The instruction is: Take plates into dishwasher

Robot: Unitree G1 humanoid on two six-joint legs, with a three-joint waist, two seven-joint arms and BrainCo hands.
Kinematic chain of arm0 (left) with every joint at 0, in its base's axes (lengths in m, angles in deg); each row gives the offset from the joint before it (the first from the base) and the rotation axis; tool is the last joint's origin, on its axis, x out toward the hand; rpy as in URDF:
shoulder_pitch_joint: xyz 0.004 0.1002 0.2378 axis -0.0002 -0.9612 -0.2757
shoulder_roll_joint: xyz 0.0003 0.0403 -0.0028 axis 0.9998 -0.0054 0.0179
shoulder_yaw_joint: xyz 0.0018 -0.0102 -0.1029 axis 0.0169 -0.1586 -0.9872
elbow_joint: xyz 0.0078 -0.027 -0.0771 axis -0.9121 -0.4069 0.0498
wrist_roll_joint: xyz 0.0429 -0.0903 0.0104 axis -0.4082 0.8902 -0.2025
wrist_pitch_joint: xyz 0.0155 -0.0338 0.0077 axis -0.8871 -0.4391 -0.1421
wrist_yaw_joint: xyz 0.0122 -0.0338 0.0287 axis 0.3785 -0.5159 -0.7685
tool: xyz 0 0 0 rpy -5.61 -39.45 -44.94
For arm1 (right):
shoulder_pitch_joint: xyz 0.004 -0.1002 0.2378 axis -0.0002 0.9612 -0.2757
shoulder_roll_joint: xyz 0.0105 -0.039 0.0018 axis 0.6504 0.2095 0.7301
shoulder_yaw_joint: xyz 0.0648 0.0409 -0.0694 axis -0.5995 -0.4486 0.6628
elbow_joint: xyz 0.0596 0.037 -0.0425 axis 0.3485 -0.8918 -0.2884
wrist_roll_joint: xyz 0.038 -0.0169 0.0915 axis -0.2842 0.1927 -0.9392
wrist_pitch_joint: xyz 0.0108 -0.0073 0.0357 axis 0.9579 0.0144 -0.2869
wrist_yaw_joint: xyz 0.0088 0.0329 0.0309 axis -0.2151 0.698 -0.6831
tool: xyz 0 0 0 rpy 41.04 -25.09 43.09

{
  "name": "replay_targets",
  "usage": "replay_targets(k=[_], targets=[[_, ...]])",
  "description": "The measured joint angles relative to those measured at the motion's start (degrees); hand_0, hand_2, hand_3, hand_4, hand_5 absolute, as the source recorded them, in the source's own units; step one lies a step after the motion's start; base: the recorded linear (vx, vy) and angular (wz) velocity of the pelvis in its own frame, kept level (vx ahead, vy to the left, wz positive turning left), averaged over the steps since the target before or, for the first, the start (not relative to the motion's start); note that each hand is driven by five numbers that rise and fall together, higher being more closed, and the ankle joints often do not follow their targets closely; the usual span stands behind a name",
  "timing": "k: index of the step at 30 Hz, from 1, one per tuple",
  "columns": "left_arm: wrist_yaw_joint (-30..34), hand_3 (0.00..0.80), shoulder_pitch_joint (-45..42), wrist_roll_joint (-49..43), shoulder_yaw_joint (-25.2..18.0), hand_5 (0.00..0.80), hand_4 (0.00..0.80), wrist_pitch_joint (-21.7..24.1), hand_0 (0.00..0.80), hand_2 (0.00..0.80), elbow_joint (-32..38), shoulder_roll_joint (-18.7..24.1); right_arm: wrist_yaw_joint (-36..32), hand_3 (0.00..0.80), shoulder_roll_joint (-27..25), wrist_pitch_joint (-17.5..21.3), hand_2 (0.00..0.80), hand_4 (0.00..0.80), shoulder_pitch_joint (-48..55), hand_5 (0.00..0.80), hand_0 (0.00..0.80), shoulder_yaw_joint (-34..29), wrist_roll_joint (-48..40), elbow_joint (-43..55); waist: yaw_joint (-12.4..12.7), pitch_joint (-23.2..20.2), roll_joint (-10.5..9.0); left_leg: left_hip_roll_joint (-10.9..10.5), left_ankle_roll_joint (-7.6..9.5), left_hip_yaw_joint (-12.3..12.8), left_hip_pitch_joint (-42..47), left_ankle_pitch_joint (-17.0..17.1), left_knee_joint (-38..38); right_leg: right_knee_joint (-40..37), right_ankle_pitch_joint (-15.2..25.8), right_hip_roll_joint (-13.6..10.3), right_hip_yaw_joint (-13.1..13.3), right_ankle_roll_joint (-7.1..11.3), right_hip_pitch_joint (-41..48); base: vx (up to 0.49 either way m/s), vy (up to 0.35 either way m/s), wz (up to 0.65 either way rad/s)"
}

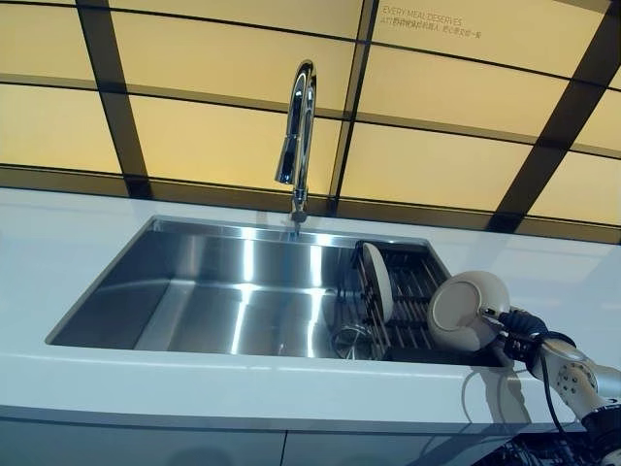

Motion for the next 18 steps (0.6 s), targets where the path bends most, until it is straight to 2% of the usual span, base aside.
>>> replay_targets(k=[3, 9, 10, 12, 13, 14, 18], targets=[[-0.04, 0.0, -0.01, 0.0, -0.01, 0.0, 0.0, 0.0, 0.0, 0.0, 0.0, 0.0, -0.01, 0.414, 0.0, 0.0, 0.414, 0.414, 0.0, 0.414, 0.414, 0.0, 0.0, 0.0, 0.0, 0.0, 0.0, -0.01, -0.01, -0.04, -0.01, -0.01, 0.0, 0.0, 0.0, -0.02, -0.02, 0.0, -0.01, 0.0, 0.0, 0.0], [-0.04, 0.0, 0.04, 0.0, -0.01, 0.0, 0.0, 0.0, 0.0, 0.0, 0.0, 0.0, -0.17, 0.458, 0.0, 0.0, 0.458, 0.458, 0.0, 0.458, 0.458, 0.0, 0.04, -0.01, 0.0, 0.0, 0.01, -0.05, 0.02, -0.09, -0.05, 0.01, 0.0, 0.0, 0.0, -0.04, -0.05, 0.0, -0.03, 0.0, 0.0, 0.0], [-0.04, 0.0, 0.04, 0.0, -0.01, 0.0, 0.0, -0.01, 0.0, 0.0, 0.0, 0.0, -0.2, 0.53, 0.01, 0.0, 0.53, 0.53, 0.0, 0.53, 0.53, 0.0, 0.04, -0.01, 0.0, 0.01, 0.01, -0.06, 0.02, -0.1, -0.05, 0.01, 0.0, 0.0, 0.0, -0.05, -0.06, 0.0, -0.03, 0.0, 0.0, 0.0], [-0.04, 0.0, 0.02, 0.01, 0.0, 0.0, 0.0, -0.03, 0.0, 0.0, 0.0, 0.0, -0.14, 0.58, 0.08, 0.01, 0.58, 0.58, 0.01, 0.58, 0.58, 0.01, 0.16, -0.11, 0.0, 0.01, 0.01, -0.07, 0.02, -0.12, -0.07, 0.01, 0.0, 0.0, 0.0, -0.07, -0.07, 0.0, -0.04, 0.0, 0.0, 0.0], [-0.04, 0.0, 0.0, 0.01, -0.01, 0.0, 0.0, -0.06, 0.0, 0.0, -0.01, 0.0, -0.64, 0.637, 0.12, 0.01, 0.637, 0.637, 0.01, 0.637, 0.637, 0.07, 0.12, 0.02, -0.03, 0.02, 0.02, -0.07, 0.02, -0.12, -0.08, 0.01, 0.0, -0.01, 0.0, -0.07, -0.07, 0.0, -0.04, 0.0, 0.0, 0.0], [-0.04, 0.0, 0.05, 0.0, -0.01, 0.0, 0.0, -0.06, 0.0, 0.0, 0.0, 0.0, -0.78, 0.784, 0.31, 0.16, 0.784, 0.784, -0.12, 0.784, 0.784, 0.07, 0.15, 0.04, 0.03, 0.02, 0.03, -0.08, 0.02, -0.19, -0.08, 0.01, 0.0, 0.0, 0.0, -0.07, -0.11, 0.0, -0.03, 0.0, 0.0, 0.0], [-0.05, 0.0, 0.15, 0.01, -0.01, 0.0, 0.0, -0.07, 0.0, 0.0, 0.0, 0.0, -1.13, 0.8, 0.37, 0.18, 0.8, 0.8, -0.78, 0.8, 0.8, 0.07, 0.15, 0.11, 0.19, 0.02, 0.04, -0.1, 0.03, -0.3, -0.11, 0.01, 0.0, 0.0, -0.01, -0.09, -0.27, 0.01, -0.02, -0.003, 0.001, 0.01]])
